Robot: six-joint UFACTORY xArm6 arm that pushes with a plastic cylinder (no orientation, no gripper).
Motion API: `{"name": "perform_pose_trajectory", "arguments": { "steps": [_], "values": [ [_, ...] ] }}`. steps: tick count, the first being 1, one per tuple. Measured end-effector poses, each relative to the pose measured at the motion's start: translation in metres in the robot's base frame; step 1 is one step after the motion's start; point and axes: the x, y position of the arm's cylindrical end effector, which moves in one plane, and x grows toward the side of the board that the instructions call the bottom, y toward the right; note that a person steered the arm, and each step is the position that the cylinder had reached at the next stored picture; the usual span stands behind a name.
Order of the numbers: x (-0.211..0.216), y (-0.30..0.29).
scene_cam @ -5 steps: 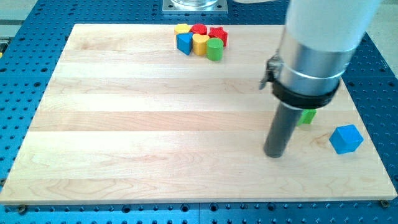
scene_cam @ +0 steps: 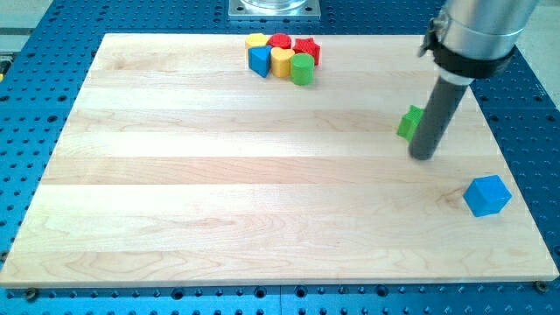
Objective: Slightly move the green star to the right side
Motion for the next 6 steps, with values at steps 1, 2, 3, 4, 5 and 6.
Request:
{"name": "perform_pose_trajectory", "arguments": {
  "steps": [1, 2, 3, 4, 5, 6],
  "values": [
    [0.004, -0.045],
    [-0.046, -0.027],
    [-0.072, -0.018],
    [-0.08, 0.005],
    [-0.08, 0.018],
    [-0.08, -0.001]
  ]
}}
